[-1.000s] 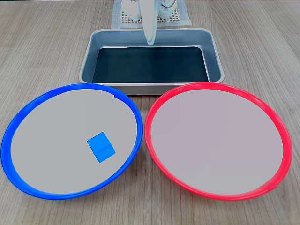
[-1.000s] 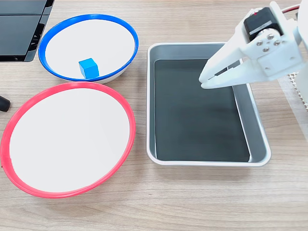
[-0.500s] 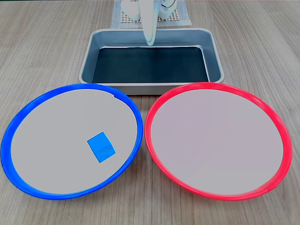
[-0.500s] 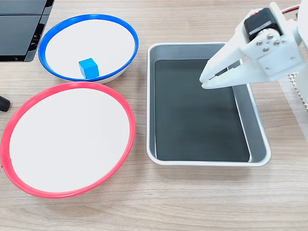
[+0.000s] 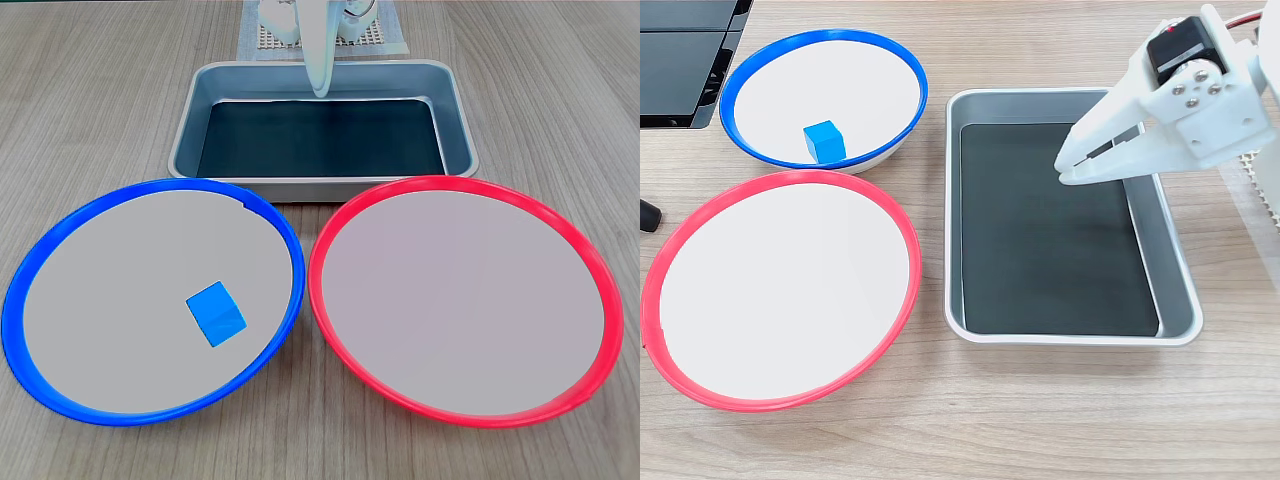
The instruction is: Move a blue block from tray to blue dish
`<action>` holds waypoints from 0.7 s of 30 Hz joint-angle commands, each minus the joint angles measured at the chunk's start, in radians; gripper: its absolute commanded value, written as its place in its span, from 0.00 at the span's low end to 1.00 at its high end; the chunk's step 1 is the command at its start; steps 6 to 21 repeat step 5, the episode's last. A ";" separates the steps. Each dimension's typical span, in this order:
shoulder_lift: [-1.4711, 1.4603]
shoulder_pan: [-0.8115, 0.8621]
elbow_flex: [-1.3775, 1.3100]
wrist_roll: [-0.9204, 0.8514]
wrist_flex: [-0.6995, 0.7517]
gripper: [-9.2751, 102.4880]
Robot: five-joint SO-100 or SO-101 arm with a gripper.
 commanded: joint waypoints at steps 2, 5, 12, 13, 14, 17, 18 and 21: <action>0.025 -0.002 0.000 -0.002 0.002 0.08; 0.025 -0.002 0.000 -0.002 0.002 0.08; 0.025 -0.002 0.000 -0.002 0.002 0.08; 0.025 -0.002 0.000 -0.002 0.002 0.08; 0.025 -0.002 0.000 -0.002 0.002 0.08; 0.025 -0.002 0.000 -0.002 0.002 0.08; 0.025 -0.002 0.000 -0.002 0.002 0.08; 0.025 -0.002 0.000 -0.002 0.002 0.08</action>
